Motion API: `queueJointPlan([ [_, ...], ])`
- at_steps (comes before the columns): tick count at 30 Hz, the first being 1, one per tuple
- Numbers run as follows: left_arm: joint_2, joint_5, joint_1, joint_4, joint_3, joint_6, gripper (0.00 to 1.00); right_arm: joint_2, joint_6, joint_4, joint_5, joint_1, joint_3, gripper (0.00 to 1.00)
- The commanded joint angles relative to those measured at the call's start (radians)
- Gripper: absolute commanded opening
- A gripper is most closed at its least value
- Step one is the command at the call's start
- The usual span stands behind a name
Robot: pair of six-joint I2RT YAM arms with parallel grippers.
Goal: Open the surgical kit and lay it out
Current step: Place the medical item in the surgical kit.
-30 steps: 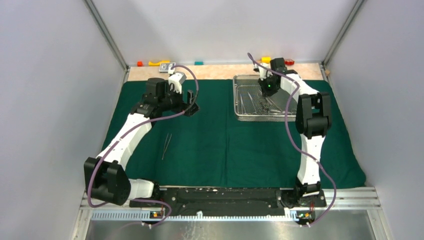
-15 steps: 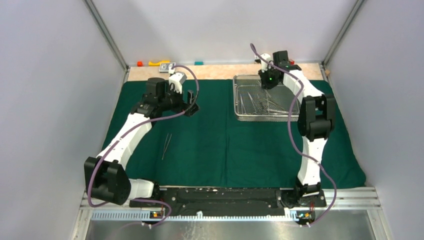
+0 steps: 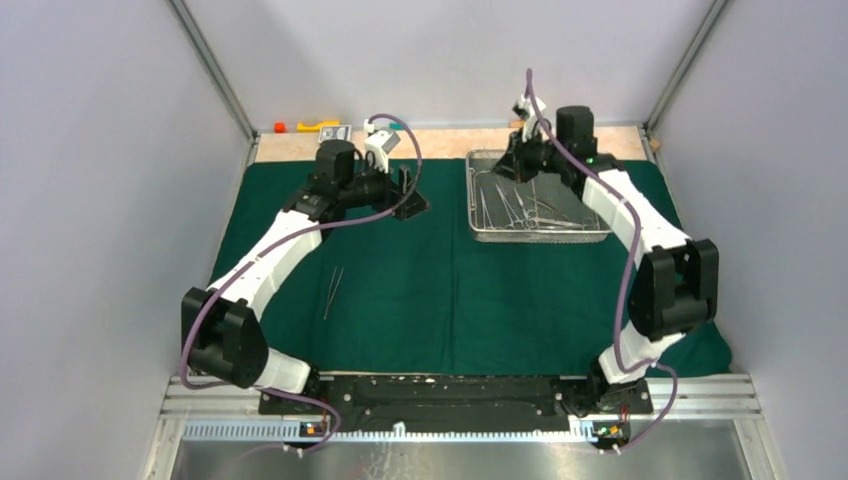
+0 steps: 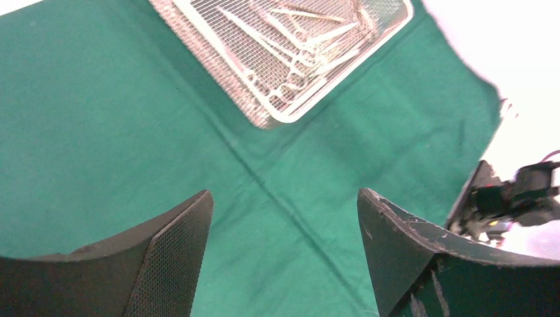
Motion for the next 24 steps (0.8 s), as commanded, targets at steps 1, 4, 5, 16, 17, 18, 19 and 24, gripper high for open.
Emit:
queueJointPlan([
  [1,0.049,0.018,-0.051,0.099,0.116,-0.185,0.84,-0.134,0.128,0.195,0.02,0.112,-0.122,0.0],
  [4,0.094,0.031,-0.075,0.124,0.166,-0.268,0.83,-0.191,0.153,0.242,0.047,0.16,-0.172,0.0],
  [5,0.102,0.036,-0.08,0.134,0.175,-0.285,0.82,-0.208,0.162,0.257,0.053,0.172,-0.189,0.0],
  [16,0.149,0.011,-0.095,0.266,0.179,-0.365,0.65,-0.285,0.17,0.302,0.084,0.25,-0.261,0.0],
  [17,0.153,0.015,-0.096,0.276,0.178,-0.372,0.63,-0.284,0.169,0.302,0.085,0.253,-0.261,0.0],
  [18,0.159,0.021,-0.097,0.286,0.177,-0.38,0.62,-0.281,0.167,0.301,0.086,0.255,-0.26,0.0],
  [19,0.164,0.027,-0.097,0.293,0.178,-0.388,0.6,-0.279,0.166,0.301,0.087,0.256,-0.261,0.0],
  [24,0.174,0.01,-0.097,0.298,0.182,-0.393,0.54,-0.267,0.162,0.301,0.087,0.257,-0.258,0.0],
])
